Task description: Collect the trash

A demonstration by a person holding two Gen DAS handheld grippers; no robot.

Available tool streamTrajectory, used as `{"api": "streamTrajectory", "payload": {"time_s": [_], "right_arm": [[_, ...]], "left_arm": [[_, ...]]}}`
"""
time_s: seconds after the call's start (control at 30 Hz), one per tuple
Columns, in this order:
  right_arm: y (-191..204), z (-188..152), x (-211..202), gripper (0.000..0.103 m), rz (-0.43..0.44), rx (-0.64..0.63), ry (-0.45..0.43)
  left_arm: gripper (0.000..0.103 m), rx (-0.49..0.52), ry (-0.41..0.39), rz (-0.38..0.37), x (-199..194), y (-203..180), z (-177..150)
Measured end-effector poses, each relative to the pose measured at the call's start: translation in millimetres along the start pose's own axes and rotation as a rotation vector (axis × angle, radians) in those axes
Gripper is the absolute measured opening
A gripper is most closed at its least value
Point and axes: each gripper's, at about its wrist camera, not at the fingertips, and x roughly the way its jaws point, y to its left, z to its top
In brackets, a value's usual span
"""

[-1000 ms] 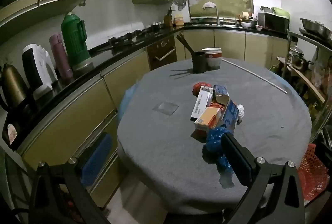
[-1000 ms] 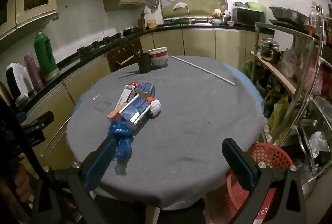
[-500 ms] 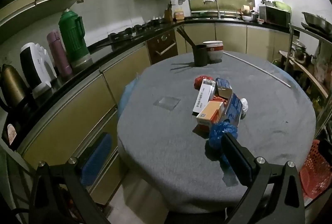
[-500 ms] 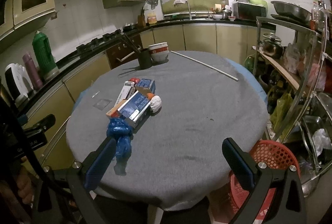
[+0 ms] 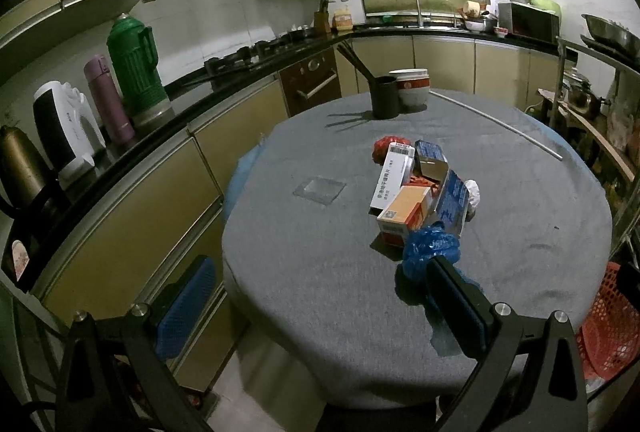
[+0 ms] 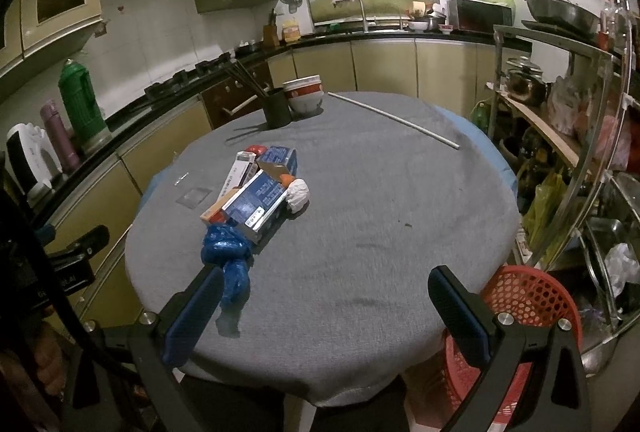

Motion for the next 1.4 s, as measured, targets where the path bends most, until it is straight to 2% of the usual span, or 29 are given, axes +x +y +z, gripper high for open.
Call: {"api": "streamTrajectory", "payload": {"time_s": [1.4], "right_arm": [[-2,3,10,0.103,0.012,0.004,0.014]], "left_arm": [[0.103,0.003,0.025,-0.012,11,-5,3]]}}
